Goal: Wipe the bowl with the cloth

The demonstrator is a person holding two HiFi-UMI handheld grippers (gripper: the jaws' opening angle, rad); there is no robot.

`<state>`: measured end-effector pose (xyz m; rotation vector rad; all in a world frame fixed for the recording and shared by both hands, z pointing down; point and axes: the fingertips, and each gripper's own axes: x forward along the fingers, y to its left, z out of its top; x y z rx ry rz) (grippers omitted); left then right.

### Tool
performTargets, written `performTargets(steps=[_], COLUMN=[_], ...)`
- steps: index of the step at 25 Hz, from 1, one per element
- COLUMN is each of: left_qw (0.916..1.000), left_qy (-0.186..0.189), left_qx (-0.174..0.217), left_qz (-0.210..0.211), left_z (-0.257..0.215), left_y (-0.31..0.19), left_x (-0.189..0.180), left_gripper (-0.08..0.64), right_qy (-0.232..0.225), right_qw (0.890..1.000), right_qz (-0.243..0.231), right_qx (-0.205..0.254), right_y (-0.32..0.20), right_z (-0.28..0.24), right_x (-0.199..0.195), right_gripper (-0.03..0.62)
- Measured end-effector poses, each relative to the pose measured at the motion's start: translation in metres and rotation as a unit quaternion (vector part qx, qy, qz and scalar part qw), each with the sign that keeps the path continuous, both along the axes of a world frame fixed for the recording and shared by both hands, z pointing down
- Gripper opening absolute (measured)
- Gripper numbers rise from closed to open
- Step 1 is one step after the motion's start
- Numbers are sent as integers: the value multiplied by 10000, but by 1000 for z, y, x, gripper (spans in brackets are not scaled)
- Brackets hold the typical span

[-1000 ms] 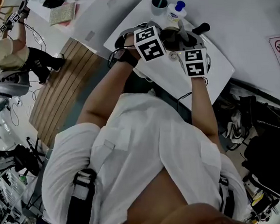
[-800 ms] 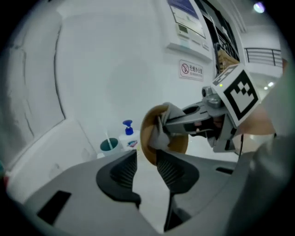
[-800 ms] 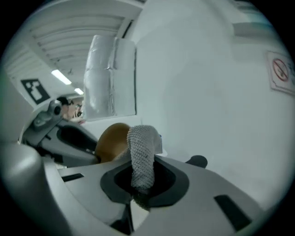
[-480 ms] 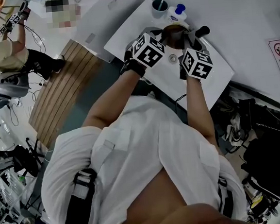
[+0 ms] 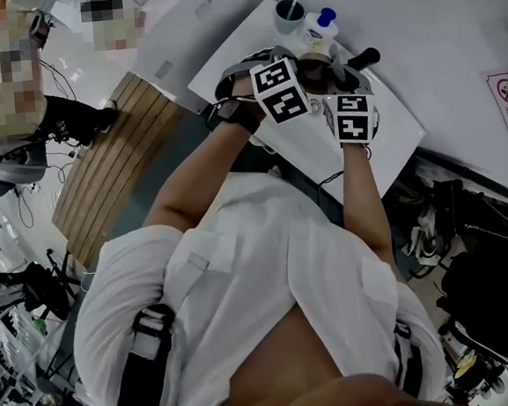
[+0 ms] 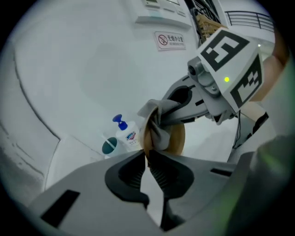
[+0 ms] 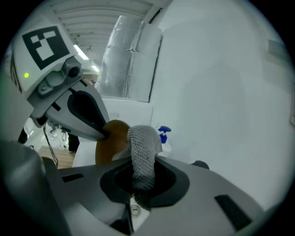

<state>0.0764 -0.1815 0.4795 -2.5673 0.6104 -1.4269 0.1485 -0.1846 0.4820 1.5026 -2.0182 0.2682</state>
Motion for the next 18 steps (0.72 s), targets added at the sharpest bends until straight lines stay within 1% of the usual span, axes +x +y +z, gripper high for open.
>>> performTargets(steps=[2, 4, 6, 7, 9, 11, 12, 13, 14, 15, 17, 18], left_qw=[9994, 9978, 9960, 9956, 9966, 9981, 9983, 9982, 9978, 9972, 9934, 9905], left_qy=[-235, -414, -510, -498, -275, 99, 252, 378, 501, 646, 1024, 1203], left_qx=[64, 150, 248, 289, 383, 472, 481, 466, 410, 295, -23, -164], left_qz=[241, 492, 685, 735, 669, 375, 191, 22, -121, -252, -523, -640], left_z=[0, -1, -2, -3, -6, -12, -14, -14, -14, -12, -8, -7], left_y=[2, 3, 3, 3, 0, -7, -10, -11, -12, -12, -10, -10], left_x=[1, 2, 3, 4, 6, 7, 5, 3, 1, 0, -1, 1], left_gripper=[37, 37, 37, 37, 37, 41, 60, 96, 145, 155, 154, 145], right_qy=[414, 800, 1004, 1019, 824, 416, 219, 39, -153, -384, -848, -999], right_qw=[9986, 9949, 9915, 9909, 9934, 9978, 9992, 9999, 9998, 9988, 9944, 9922], right_qz=[-325, -617, -819, -866, -796, -515, -326, -127, 76, 274, 596, 697], right_qx=[21, 62, 105, 114, 93, 69, 76, 89, 99, 121, 211, 254], right_y=[-1, -1, -1, -1, -2, -5, -6, -8, -9, -9, -11, -11], right_z=[-1, -3, -4, -4, -4, -6, -7, -9, -10, -11, -14, -15], right_x=[-6, -12, -17, -19, -19, -15, -11, -6, 1, 8, 18, 20], right_gripper=[54, 52, 53, 52, 52, 51, 51, 51, 51, 51, 51, 51])
